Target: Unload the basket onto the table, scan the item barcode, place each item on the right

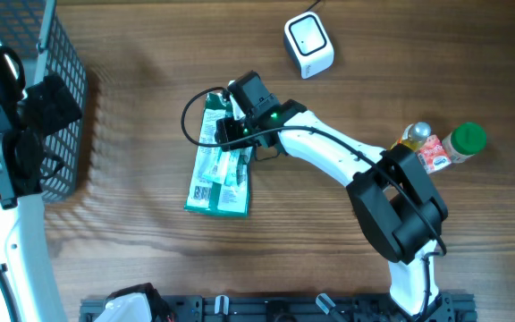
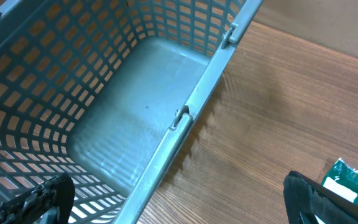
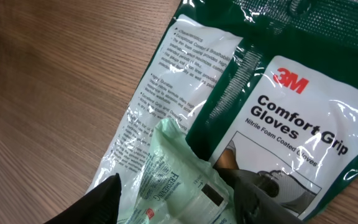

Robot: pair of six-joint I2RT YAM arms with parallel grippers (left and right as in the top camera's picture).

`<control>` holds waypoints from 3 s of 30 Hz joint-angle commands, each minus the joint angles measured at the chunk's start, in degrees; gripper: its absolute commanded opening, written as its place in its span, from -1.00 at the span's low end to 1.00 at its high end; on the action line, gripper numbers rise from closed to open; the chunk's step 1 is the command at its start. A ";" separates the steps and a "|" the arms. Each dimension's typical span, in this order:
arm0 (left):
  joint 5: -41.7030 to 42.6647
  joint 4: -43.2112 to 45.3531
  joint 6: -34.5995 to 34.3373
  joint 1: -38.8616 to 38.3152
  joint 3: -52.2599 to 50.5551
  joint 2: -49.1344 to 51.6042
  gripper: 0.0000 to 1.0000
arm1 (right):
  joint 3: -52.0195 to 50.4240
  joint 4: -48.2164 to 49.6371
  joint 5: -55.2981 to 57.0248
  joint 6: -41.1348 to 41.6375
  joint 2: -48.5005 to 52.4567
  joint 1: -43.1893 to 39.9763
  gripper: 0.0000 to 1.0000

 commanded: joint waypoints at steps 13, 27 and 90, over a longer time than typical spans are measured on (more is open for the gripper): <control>0.11 0.15 0.68 0.22 0.15 -0.09 1.00 | 0.20 -10.47 -1.36 17.90 -0.61 -0.90 0.46; 0.11 0.15 0.68 0.22 0.15 -0.09 1.00 | -7.23 0.87 0.26 26.99 -0.42 0.52 -0.63; 0.11 0.15 0.68 0.22 0.15 -0.09 1.00 | -16.50 5.51 10.29 22.49 -6.97 5.84 -0.55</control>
